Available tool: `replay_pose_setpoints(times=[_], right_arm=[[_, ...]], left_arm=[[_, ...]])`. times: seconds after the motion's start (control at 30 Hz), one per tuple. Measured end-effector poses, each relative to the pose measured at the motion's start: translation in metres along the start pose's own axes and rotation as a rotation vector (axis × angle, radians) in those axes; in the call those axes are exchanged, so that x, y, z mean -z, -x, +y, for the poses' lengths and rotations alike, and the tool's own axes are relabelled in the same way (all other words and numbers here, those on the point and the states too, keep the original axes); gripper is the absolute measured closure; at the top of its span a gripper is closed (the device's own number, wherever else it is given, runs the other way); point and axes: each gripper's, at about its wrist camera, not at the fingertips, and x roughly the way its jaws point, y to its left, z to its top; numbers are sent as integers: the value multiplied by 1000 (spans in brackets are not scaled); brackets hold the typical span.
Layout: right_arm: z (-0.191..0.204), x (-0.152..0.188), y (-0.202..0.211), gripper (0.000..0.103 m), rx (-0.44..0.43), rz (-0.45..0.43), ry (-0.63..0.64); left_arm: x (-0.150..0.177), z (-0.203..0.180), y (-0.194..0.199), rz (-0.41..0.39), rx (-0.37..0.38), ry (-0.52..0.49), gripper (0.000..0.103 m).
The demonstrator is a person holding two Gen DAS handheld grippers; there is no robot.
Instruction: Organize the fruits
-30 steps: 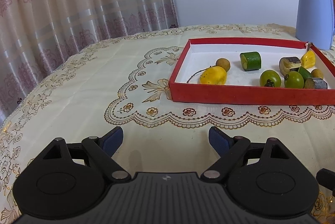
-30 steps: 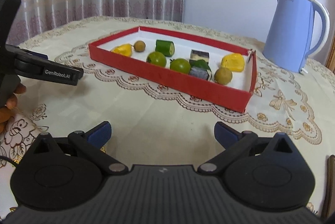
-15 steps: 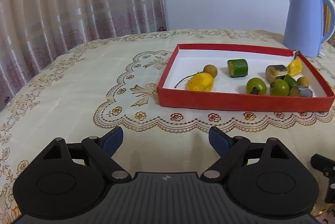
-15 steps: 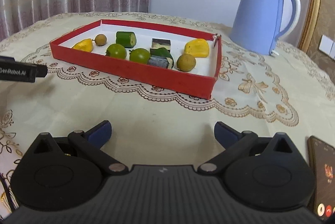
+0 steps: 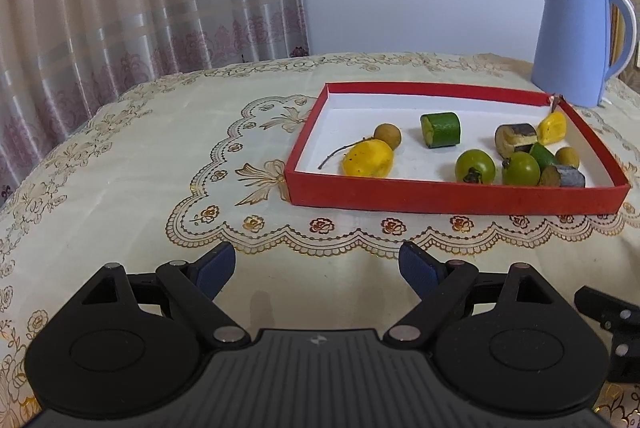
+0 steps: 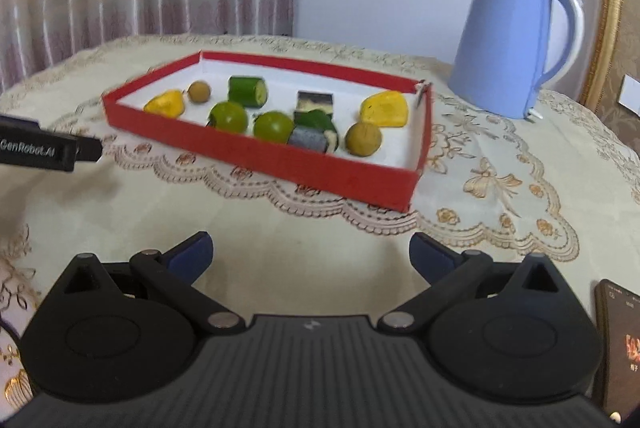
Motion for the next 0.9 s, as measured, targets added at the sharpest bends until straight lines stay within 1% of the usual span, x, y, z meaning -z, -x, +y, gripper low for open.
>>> replay_pose_setpoints(times=[0.07, 0.3, 0.53, 0.7, 0.9], right_arm=[[3, 1, 0, 0, 0, 3, 16], [2, 2, -3, 0, -5, 24, 11], [0, 2, -4, 0, -9, 26, 6], [-12, 2, -8, 0, -61, 46, -63], [-9, 3, -9, 0, -54, 49, -53]], left_arm=[[0, -3, -1, 2, -3, -9, 14], [0, -8, -5, 4, -8, -39, 14], [-3, -2, -7, 10, 5, -20, 14], [-5, 3, -12, 18, 4, -5, 14], [-6, 6, -19, 25, 3, 5, 14]])
